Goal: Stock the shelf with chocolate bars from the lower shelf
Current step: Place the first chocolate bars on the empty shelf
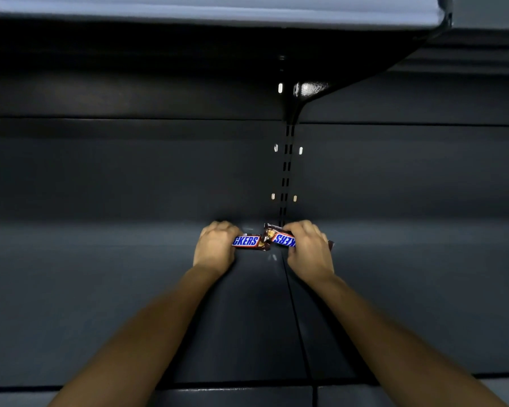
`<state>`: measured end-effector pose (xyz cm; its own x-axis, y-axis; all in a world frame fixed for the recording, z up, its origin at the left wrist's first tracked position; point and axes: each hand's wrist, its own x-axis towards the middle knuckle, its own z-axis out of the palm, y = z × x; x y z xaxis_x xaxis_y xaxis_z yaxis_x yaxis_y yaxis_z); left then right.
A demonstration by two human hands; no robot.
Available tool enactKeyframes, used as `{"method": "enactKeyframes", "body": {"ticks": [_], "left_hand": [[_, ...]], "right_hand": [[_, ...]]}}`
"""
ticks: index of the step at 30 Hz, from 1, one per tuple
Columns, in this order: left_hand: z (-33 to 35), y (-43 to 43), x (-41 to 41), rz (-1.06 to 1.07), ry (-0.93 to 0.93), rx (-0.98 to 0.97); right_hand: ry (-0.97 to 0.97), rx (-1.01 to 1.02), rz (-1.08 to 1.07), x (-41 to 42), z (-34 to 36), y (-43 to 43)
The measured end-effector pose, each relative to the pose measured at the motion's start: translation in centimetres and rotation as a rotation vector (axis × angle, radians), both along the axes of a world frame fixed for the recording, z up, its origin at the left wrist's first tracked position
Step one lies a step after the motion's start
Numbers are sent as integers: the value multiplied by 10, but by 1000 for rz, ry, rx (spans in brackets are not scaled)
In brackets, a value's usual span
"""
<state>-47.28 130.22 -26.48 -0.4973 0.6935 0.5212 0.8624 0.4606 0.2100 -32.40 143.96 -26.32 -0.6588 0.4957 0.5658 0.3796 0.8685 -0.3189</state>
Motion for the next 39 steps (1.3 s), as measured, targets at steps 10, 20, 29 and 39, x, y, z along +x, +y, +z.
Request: {"method": "enactKeyframes", "body": {"ticks": [10, 20, 29, 39], "left_hand": [[-8, 5, -9, 10, -68, -11], [-2, 3, -9, -9, -88, -58], [18, 10, 27, -139, -6, 121], [26, 8, 53, -131, 32, 144]], "right_hand": [[-45, -12, -14, -10, -10, 6], [-21, -41, 4, -17, -6, 4], [305, -408, -26, -33, 28, -6], [526, -1001, 42, -35, 35, -22]]}}
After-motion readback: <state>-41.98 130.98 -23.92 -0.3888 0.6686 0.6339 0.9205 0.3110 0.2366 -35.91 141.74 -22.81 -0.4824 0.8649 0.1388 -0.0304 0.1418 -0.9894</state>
